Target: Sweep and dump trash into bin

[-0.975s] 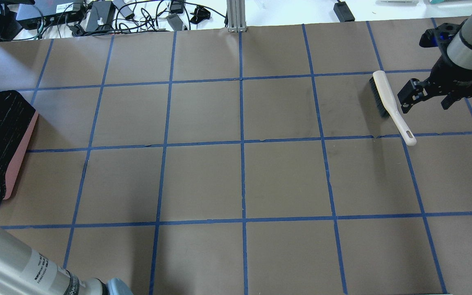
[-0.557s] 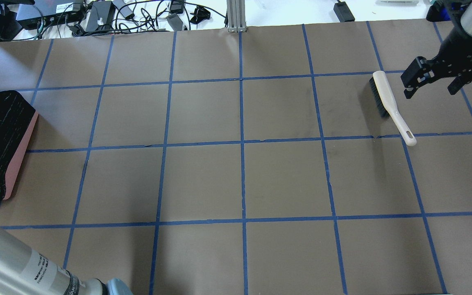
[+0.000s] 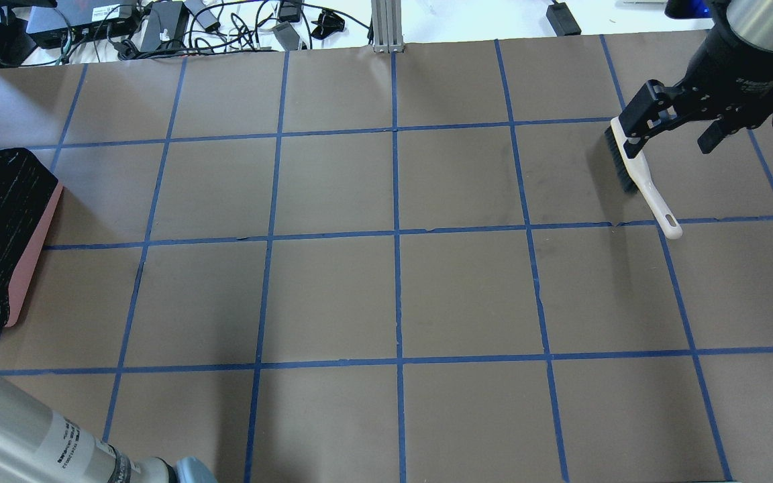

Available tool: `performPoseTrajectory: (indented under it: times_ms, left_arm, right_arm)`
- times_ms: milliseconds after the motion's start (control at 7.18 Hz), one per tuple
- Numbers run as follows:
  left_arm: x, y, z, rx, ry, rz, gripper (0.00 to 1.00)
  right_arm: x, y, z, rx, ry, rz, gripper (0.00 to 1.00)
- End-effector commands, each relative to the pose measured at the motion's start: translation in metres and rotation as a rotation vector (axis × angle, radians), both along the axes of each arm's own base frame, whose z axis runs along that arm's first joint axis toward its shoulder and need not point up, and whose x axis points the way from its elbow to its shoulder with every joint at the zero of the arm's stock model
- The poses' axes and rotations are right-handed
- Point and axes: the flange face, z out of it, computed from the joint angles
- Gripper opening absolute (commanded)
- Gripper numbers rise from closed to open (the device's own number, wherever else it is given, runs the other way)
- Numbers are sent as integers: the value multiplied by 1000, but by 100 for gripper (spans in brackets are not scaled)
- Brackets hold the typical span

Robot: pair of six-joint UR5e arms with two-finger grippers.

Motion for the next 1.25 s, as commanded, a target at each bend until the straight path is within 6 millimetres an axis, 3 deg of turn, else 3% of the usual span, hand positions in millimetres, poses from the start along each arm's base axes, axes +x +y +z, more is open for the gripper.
performPoseTrajectory:
  times_ms: [0,139,279,418,557,696,1114]
  left_arm:
    - [-50,-13,-21,35,-10,-29,0]
    - [-58,-6,-33,-25,-59,-27,0]
    - [-65,0,-40,-32,-79,-20,0]
    - [-68,3,-34,-54,-115,-17,0]
    - [-67,13,-23,81,-226,-1,0]
    - [-66,14,-19,79,-252,2,0]
    - [-64,8,-10,138,-196,-30,0]
  right_arm:
    - [39,5,2,4,1,-13,100]
    - [64,6,-1,5,4,-22,100]
    - [73,6,-3,3,11,-19,100]
    - [73,5,-5,9,20,-19,100]
    - [72,5,-6,11,32,-17,100]
    - [74,6,-5,9,29,-12,100]
    - [75,6,-12,24,18,-36,100]
